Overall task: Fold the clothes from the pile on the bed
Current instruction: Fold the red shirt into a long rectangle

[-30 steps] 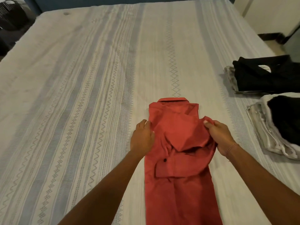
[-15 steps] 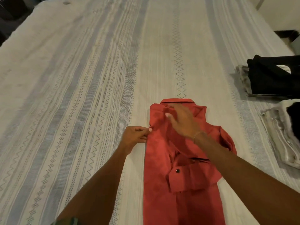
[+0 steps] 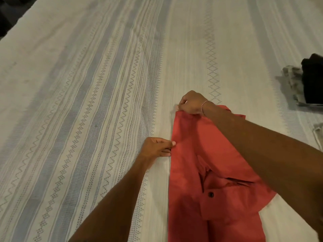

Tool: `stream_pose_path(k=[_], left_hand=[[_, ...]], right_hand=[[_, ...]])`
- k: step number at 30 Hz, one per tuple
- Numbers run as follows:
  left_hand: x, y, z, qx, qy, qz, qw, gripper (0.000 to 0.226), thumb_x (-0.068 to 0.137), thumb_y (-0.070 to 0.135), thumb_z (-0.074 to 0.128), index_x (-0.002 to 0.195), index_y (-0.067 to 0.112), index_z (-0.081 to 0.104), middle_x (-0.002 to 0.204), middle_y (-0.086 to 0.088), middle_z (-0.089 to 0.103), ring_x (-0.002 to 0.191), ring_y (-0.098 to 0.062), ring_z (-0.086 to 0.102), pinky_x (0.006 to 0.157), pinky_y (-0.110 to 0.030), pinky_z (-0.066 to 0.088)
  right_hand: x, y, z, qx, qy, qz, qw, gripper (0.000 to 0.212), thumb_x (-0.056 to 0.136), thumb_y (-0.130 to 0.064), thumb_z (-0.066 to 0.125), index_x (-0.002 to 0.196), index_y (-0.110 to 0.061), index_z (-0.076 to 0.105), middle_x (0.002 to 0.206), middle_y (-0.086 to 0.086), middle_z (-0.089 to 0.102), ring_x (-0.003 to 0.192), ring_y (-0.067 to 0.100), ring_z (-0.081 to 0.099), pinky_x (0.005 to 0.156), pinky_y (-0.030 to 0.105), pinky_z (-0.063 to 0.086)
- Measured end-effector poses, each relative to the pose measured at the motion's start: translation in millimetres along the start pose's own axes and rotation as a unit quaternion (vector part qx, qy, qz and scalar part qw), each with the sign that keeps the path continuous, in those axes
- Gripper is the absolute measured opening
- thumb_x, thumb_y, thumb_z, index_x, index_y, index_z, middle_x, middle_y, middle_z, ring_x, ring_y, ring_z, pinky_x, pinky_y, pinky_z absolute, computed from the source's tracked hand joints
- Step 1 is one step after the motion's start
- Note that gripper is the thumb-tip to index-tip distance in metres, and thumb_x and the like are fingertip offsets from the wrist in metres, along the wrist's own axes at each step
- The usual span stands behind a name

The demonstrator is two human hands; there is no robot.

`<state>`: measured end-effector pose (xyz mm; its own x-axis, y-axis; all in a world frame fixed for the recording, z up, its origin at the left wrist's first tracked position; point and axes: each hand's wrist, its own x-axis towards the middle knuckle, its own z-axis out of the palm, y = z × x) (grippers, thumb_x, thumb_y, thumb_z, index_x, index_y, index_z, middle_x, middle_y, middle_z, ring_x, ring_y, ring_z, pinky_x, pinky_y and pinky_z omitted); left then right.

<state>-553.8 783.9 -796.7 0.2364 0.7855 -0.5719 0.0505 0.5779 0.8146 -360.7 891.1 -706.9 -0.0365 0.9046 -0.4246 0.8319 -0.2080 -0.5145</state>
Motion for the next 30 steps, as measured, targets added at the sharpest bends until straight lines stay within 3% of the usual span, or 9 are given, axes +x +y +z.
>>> stream_pose_path(k=[3,6,8,10,12,15,20,24,30], left_hand=[[-0.2,-0.2,0.2,-0.01,0.002,-0.003,1.0,0.032,0.079,0.018,0.084,0.097,-0.007,0.075,0.09,-0.018,0.076,0.074,-0.02,0.07,0.067,-0.025,0.06],[-0.6,-0.4,0.3,-0.016,0.004,-0.001,1.0,0.031,0.079,0.016,0.084,0.097,-0.007,0.075,0.09,-0.018,0.076,0.074,-0.019,0.071,0.067,-0.026,0.06],[-0.5,-1.0,0.5,-0.018,0.005,0.0,1.0,0.032,0.079,0.016,0.084,0.098,-0.008,0.075,0.091,-0.02,0.076,0.074,-0.02,0.071,0.067,-0.026,0.06],[-1.0,-1.7,1.0,-0.021,0.006,0.001,1.0,0.032,0.08,0.017,0.083,0.098,-0.008,0.075,0.092,-0.021,0.076,0.074,-0.02,0.072,0.066,-0.025,0.06],[-1.2,-0.6,2.1,-0.026,0.01,-0.001,1.0,0.034,0.079,0.018,0.084,0.098,-0.009,0.074,0.091,-0.021,0.076,0.074,-0.021,0.072,0.066,-0.026,0.06],[-0.9,0.5,2.2,-0.024,0.017,0.0,1.0,0.039,0.079,0.022,0.085,0.098,-0.009,0.074,0.091,-0.023,0.075,0.077,-0.025,0.073,0.069,-0.03,0.061],[-0.3,-0.7,1.3,-0.017,0.009,-0.002,1.0,0.035,0.079,0.021,0.084,0.099,-0.006,0.075,0.093,-0.02,0.076,0.085,-0.029,0.073,0.073,-0.032,0.061],[-0.2,-0.6,0.9,-0.016,0.007,0.0,1.0,0.034,0.08,0.019,0.083,0.099,-0.007,0.074,0.092,-0.021,0.076,0.082,-0.027,0.073,0.068,-0.028,0.06],[1.9,-3.3,1.6,-0.018,0.017,0.002,1.0,0.024,0.084,0.012,0.079,0.096,-0.008,0.074,0.085,-0.019,0.076,0.072,-0.021,0.073,0.062,-0.025,0.058]], right_hand=[[5.5,5.8,14.1,0.06,0.068,-0.003,0.996,0.003,0.086,-0.016,0.076,0.087,-0.016,0.073,0.103,-0.001,0.072,0.092,0.013,0.064,0.059,0.01,0.037],[1.9,11.1,27.3,0.106,0.111,-0.02,0.988,0.015,0.087,-0.014,0.075,0.097,-0.019,0.066,0.093,-0.001,0.069,0.093,0.018,0.067,0.068,0.016,0.046],[-5.6,14.6,38.0,0.057,0.132,-0.064,0.988,0.031,0.092,-0.009,0.066,0.121,-0.017,0.057,0.104,0.006,0.071,0.099,0.024,0.065,0.086,0.035,0.053],[-19.8,15.2,51.2,-0.015,0.197,-0.139,0.97,0.038,0.096,-0.007,0.059,0.133,-0.014,0.052,0.117,0.009,0.067,0.108,0.028,0.06,0.094,0.043,0.048],[-36.0,16.2,66.6,-0.082,0.292,-0.194,0.933,0.03,0.097,-0.01,0.058,0.127,-0.013,0.058,0.119,0.006,0.066,0.109,0.026,0.058,0.092,0.038,0.043],[-52.4,29.7,91.4,-0.184,0.377,-0.162,0.893,0.018,0.096,-0.026,0.06,0.11,-0.015,0.066,0.112,0.003,0.065,0.1,0.024,0.057,0.083,0.036,0.039],[-43.9,47.2,107.2,-0.21,0.273,-0.151,0.927,0.046,0.103,-0.04,0.038,0.127,-0.012,0.064,0.131,0.004,0.063,0.117,0.023,0.056,0.097,0.039,0.04],[-40.3,49.7,111.8,-0.237,0.21,-0.176,0.932,0.056,0.105,-0.04,0.028,0.15,-0.011,0.044,0.156,0.003,0.044,0.14,0.017,0.042,0.115,0.037,0.031],[-38.7,44.4,112.6,-0.249,0.189,-0.141,0.939,0.068,0.097,-0.047,0.026,0.157,-0.015,0.033,0.163,0.001,0.031,0.143,0.017,0.036,0.116,0.039,0.024]])
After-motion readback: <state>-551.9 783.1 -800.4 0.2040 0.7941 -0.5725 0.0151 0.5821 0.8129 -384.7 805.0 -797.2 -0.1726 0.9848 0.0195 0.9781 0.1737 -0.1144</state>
